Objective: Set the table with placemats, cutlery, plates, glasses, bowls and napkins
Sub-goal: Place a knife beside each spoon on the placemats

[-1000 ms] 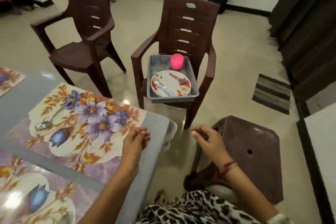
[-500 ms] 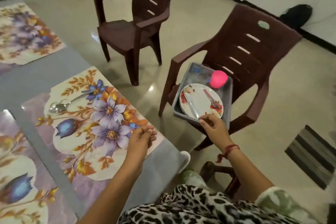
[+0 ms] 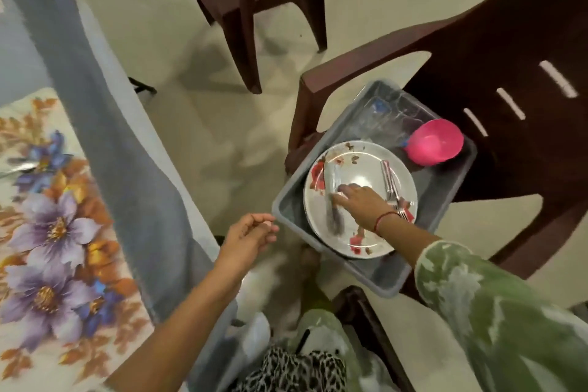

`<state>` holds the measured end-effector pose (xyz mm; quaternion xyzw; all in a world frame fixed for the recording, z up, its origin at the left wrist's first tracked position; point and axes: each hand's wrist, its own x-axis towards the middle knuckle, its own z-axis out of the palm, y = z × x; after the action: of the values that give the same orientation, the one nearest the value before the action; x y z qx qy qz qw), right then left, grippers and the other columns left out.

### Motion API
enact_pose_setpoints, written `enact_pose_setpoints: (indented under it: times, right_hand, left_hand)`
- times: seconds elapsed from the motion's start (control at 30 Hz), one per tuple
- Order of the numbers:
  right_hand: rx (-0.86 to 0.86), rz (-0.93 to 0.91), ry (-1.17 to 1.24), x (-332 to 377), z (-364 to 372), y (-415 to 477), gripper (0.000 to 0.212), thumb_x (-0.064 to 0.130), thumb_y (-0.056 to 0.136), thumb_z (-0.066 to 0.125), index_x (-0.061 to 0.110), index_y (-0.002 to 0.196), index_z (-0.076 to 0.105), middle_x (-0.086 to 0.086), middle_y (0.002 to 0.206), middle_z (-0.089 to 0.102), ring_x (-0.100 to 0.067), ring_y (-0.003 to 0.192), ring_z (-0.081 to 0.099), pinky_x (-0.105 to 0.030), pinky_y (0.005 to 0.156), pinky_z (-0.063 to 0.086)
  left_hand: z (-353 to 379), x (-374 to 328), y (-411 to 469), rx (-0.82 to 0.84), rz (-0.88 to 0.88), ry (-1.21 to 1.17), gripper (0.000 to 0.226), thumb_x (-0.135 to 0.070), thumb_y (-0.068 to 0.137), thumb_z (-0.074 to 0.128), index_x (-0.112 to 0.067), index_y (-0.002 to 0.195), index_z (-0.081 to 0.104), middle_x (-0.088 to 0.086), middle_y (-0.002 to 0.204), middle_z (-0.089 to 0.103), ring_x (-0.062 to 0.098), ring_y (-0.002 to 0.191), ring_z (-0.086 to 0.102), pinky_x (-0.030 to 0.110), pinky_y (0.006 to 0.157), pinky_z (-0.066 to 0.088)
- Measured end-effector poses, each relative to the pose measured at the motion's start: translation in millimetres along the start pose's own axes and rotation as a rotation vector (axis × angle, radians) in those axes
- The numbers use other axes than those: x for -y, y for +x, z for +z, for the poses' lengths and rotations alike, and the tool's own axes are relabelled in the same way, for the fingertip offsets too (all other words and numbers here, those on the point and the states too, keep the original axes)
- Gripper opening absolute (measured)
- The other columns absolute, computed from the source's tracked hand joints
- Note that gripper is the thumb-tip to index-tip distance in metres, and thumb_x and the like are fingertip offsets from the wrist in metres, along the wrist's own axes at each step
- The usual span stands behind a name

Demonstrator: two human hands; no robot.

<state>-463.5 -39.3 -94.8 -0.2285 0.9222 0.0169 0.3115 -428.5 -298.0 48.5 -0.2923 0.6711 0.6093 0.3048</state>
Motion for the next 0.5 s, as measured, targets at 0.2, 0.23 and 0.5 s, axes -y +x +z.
enact_pose_setpoints:
  times: [0.2,0.23,0.5]
  right_hand:
    - [0.092,-0.26,-0.262,-23.1,20.8,58.9,0.062,0.014,0.092,0.051,0.022,0.146,0.022,-0.012,0.149,0.027,-0.032,0.126,0.04,-0.044,0.097,0.04]
    - [0.036,-0.308,-0.288,-27.5,22.5,64.1,0.057,0.014,0.089,0.056,0.02,0.141,0.033,-0.012,0.144,0.035,-0.032,0.119,0.047,-0.042,0.091,0.044]
    - [-0.098,-0.534,-0.514,-57.2,6.9,84.0,0.054,0.012,0.055,0.085,0.008,0.106,0.068,-0.011,0.101,0.067,-0.031,0.091,0.066,-0.04,0.072,0.055]
  left_hand:
    - [7.0,24.8,26.7,-0.11,-0.141,0.03,0.014,-0.011,0.096,0.05,-0.017,0.096,0.062,0.006,0.093,0.068,0.021,0.089,0.064,0.033,0.088,0.048]
    - [7.3,28.2,27.9,-0.128,-0.154,0.029,0.014,-0.011,0.096,0.05,-0.017,0.096,0.063,0.006,0.093,0.069,0.021,0.09,0.064,0.033,0.087,0.048]
    - [10.5,33.9,39.3,-0.189,-0.206,0.012,0.015,-0.014,0.097,0.05,-0.018,0.098,0.064,0.005,0.095,0.069,0.022,0.093,0.065,0.029,0.081,0.05]
